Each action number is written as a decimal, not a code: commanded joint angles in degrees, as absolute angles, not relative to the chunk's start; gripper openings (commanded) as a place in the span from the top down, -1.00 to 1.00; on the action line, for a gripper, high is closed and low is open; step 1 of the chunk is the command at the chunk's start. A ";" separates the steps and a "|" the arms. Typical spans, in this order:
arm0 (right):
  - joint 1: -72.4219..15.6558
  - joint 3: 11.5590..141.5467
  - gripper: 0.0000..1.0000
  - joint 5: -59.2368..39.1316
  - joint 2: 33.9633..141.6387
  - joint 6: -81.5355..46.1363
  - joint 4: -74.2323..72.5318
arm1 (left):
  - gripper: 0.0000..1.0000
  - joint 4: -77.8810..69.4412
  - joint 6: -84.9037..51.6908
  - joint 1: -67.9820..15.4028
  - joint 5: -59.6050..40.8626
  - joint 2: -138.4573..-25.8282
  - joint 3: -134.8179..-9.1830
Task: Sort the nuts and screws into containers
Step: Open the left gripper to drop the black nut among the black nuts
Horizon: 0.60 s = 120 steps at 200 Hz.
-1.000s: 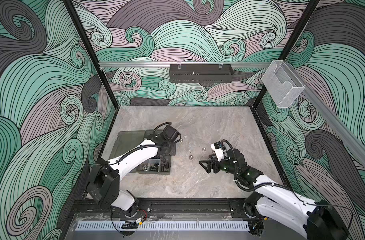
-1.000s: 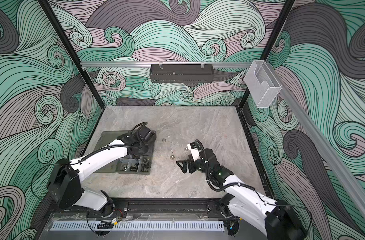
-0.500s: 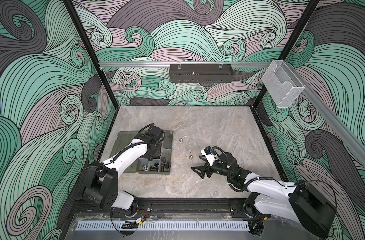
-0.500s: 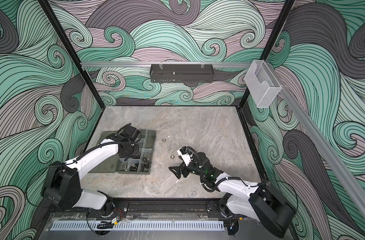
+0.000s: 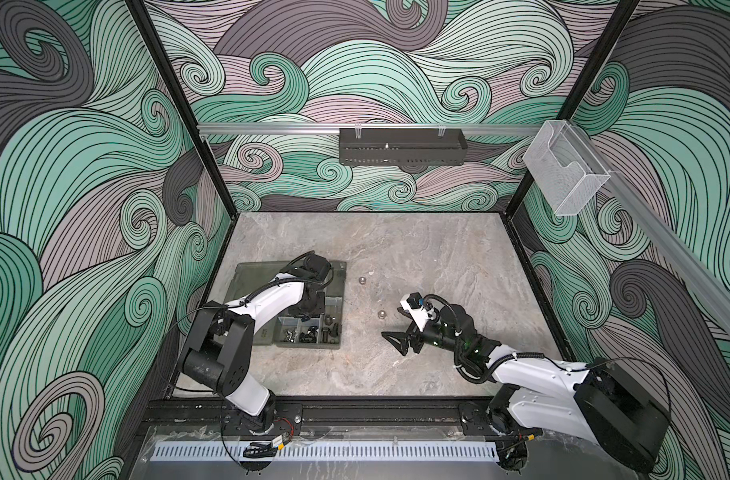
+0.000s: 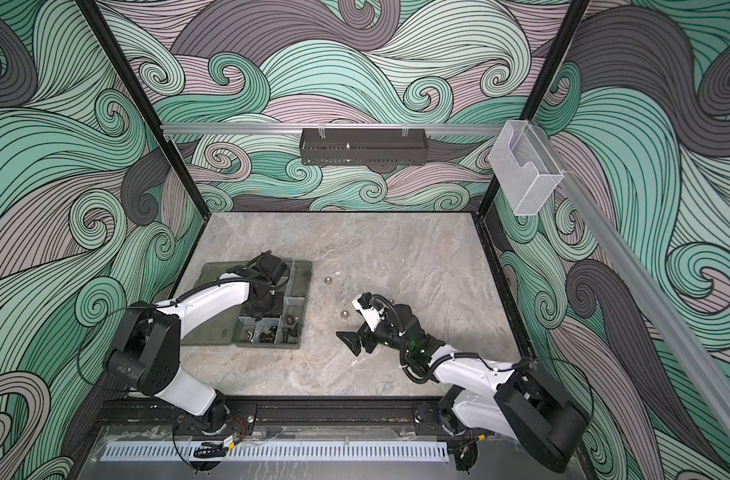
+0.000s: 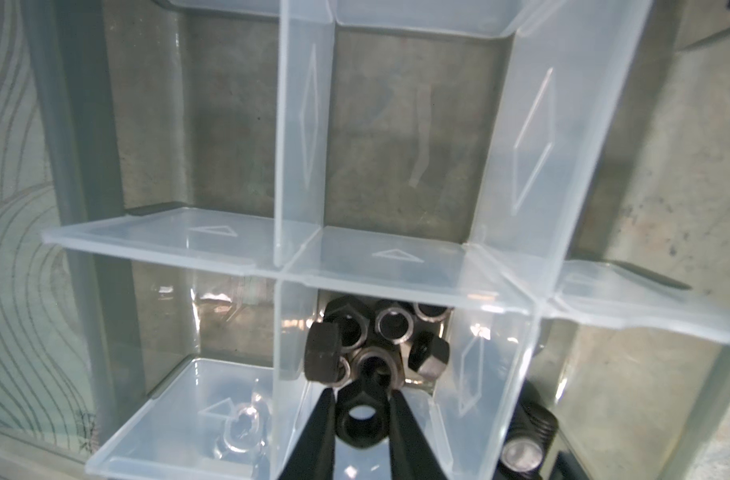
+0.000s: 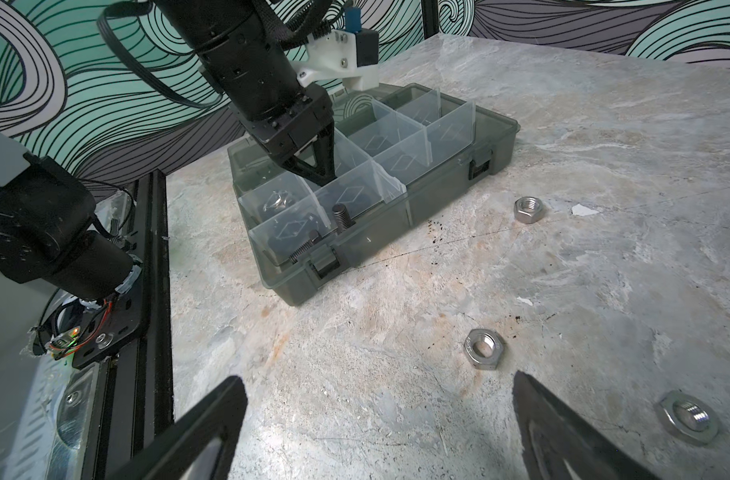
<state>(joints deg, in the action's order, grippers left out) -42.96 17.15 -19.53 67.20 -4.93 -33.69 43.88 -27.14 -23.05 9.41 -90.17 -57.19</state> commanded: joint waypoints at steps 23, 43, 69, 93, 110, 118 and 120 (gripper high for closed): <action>-43.33 18.28 -0.99 -20.78 67.78 -3.18 -35.84 | 0.42 43.86 -26.38 -22.91 9.52 -90.29 -60.30; -43.33 18.18 -0.99 -20.87 67.54 -3.08 -35.58 | 0.36 44.25 -26.06 -23.01 9.14 -89.71 -61.07; -43.34 17.93 -0.99 -21.50 66.75 -3.16 -35.99 | 0.33 43.18 -26.63 -24.17 8.27 -86.47 -59.89; -43.33 18.15 -0.99 -21.98 66.62 -2.84 -35.30 | 0.32 42.43 -25.78 -25.09 5.09 -83.73 -59.36; -43.31 18.43 -0.99 -21.99 66.88 -2.73 -34.31 | 0.31 42.32 -25.37 -26.12 2.65 -83.28 -60.00; -43.32 18.79 -0.99 -22.20 66.71 -2.74 -33.37 | 0.31 41.76 -24.68 -27.06 1.64 -83.32 -60.26; -43.33 18.87 -0.99 -22.27 66.62 -2.82 -33.17 | 0.31 41.62 -24.54 -27.38 1.46 -83.39 -60.33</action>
